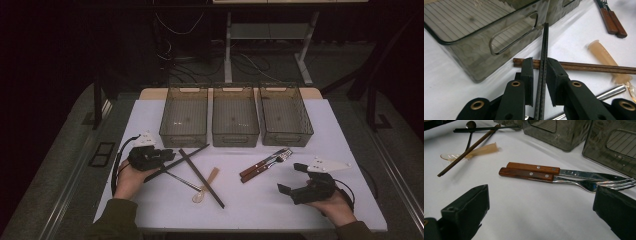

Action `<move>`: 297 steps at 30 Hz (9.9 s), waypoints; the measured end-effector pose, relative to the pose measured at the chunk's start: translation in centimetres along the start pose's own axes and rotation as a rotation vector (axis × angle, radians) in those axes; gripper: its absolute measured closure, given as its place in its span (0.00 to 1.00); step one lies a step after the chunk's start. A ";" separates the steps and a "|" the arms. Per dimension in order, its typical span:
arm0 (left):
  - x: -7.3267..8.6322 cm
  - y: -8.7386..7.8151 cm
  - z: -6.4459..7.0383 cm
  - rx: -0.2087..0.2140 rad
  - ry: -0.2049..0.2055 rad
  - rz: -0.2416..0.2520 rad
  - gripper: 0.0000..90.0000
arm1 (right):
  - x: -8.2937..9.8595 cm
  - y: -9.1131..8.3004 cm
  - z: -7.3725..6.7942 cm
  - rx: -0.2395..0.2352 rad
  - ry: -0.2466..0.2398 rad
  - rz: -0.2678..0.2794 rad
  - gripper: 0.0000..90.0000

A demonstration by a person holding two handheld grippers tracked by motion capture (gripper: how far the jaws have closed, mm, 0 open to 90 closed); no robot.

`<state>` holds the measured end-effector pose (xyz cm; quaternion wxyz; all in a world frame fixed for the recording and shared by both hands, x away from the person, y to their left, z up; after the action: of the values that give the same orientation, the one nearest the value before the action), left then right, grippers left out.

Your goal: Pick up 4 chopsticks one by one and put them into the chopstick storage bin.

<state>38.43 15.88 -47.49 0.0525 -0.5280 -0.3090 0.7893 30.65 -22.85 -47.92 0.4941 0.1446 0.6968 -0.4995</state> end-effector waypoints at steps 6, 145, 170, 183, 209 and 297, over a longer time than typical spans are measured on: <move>0.6 0.5 0.0 -0.003 0.006 -0.052 0.86 | 0.0 0.0 0.0 0.001 -0.003 -0.001 0.01; -0.1 0.6 2.9 0.061 0.091 -0.134 0.94 | 1.0 1.0 0.3 0.035 -0.020 -0.028 0.01; -3.4 -0.9 2.5 0.045 0.020 0.007 0.94 | 0.8 0.8 0.1 0.025 -0.021 -0.015 0.01; -5.6 -1.2 1.3 0.035 -0.001 0.043 0.94 | 0.7 0.9 0.0 0.019 -0.005 -0.013 0.01; -10.7 0.3 -2.4 -0.002 -0.053 0.079 0.94 | 0.5 0.8 0.2 0.017 0.014 0.004 0.01; -10.5 2.7 -8.3 -0.198 -0.103 0.004 0.47 | 0.2 0.5 0.1 0.011 0.030 0.020 0.01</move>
<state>50.83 13.01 -42.61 -0.0176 -0.4901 -0.3866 0.7810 30.96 -22.82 -48.39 0.4879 0.1616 0.6999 -0.4959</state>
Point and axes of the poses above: each handheld gripper's, and its own axes: y roughly forward along the jaws, x roughly out of its underside, z roughly to its right, the point moved 9 cm from there along y, roughly forward along the jaws, and after that the axes turned 15 degrees about x, right-handed, at the moved point
